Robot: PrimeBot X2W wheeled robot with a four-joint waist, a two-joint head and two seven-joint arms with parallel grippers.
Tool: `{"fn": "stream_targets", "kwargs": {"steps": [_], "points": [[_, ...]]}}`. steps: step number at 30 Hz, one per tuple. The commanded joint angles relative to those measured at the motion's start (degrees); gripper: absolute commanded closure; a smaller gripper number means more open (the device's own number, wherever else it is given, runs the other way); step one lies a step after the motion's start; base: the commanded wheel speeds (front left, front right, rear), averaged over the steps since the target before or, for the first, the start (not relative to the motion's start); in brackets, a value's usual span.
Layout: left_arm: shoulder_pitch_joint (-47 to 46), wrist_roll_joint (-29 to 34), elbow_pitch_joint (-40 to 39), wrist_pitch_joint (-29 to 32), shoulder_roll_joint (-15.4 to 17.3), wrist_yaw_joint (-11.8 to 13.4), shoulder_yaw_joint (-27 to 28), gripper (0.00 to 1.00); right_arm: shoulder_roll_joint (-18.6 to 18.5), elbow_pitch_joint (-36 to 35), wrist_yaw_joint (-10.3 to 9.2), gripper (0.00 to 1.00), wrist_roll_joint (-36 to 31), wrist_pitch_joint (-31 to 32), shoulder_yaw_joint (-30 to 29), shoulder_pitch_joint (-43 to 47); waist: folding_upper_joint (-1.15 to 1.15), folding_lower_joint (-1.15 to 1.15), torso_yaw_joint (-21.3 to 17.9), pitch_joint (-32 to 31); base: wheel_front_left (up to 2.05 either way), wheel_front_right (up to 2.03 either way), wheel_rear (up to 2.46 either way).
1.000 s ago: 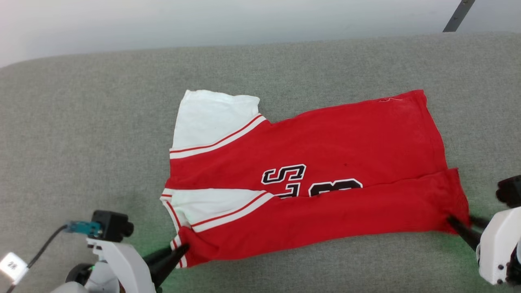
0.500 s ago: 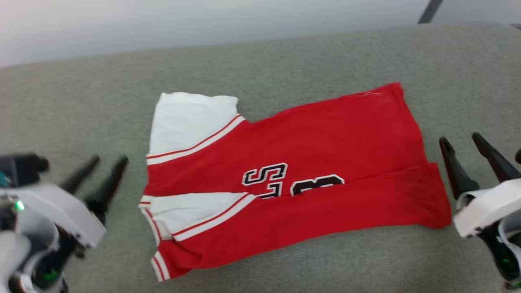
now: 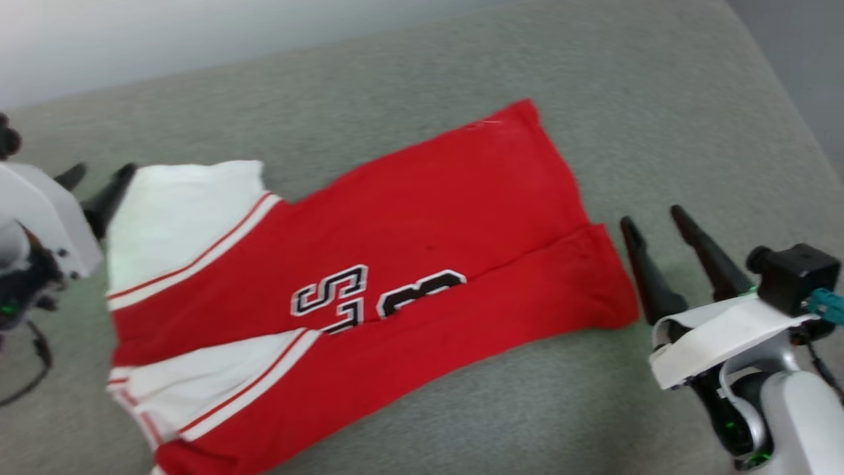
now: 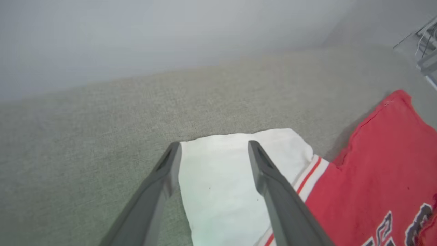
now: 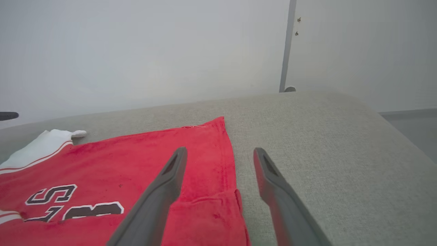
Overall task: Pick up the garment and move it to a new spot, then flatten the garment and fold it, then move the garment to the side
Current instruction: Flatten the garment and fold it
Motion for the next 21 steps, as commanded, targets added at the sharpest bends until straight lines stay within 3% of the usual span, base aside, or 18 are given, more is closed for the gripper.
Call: {"fn": "stream_targets", "kwargs": {"steps": [1, 4, 8, 12, 14, 15, 21], "points": [[-2.36, 0.17, 4.14, 3.84, 0.62, -1.01, -0.96, 0.0, 0.49, 0.5, -0.06, 0.0, 0.87, -0.37, 1.78, -0.77, 0.0, 0.0, -6.53, 2.9, 0.0, 0.0, 0.0], [-5.85, 0.23, 10.5, 10.23, 0.66, -1.84, -2.56, 0.0, 0.13, 1.54, -0.06, 0.0, 1.86, -0.87, 3.1, -1.08, 0.0, 0.0, -8.49, 3.56, 0.0, 0.0, 0.0], [-8.74, -0.42, 17.85, 19.06, 0.14, -1.16, -4.32, 0.0, -0.42, 2.27, -0.06, 0.0, 2.51, -1.54, 4.08, -0.66, 0.0, 0.0, -9.69, 3.88, 0.0, 0.0, 0.0], [-9.91, -1.35, 21.75, 24.03, -1.38, -2.49, -5.54, 0.0, -0.78, 2.5, -0.06, 0.0, 3.0, -1.68, 4.13, -0.52, 0.0, 0.0, -9.62, 3.78, 0.0, 0.0, 0.0], [-10.4, -1.61, 22.62, 25.23, -2.56, -3.49, -6.0, 0.68, -0.93, 2.49, -0.06, 0.0, 3.16, -1.47, 4.05, -0.96, 0.0, 0.0, -9.07, 3.68, 0.0, 0.0, 0.0], [-10.73, -1.68, 22.91, 25.43, -3.15, -3.95, -6.17, 0.96, -1.17, 2.43, -0.06, 0.0, 3.27, -1.31, 4.24, -1.4, 0.0, 0.0, -8.68, 3.62, 0.0, 0.0, 0.0], [-12.22, -0.93, 24.88, 23.43, -5.47, -5.04, -6.8, 1.0, -3.47, 3.41, -0.06, 0.0, 4.78, 3.61, 6.91, -7.36, 0.0, 0.0, -6.28, 3.45, 0.0, 0.0, 0.0]]}}
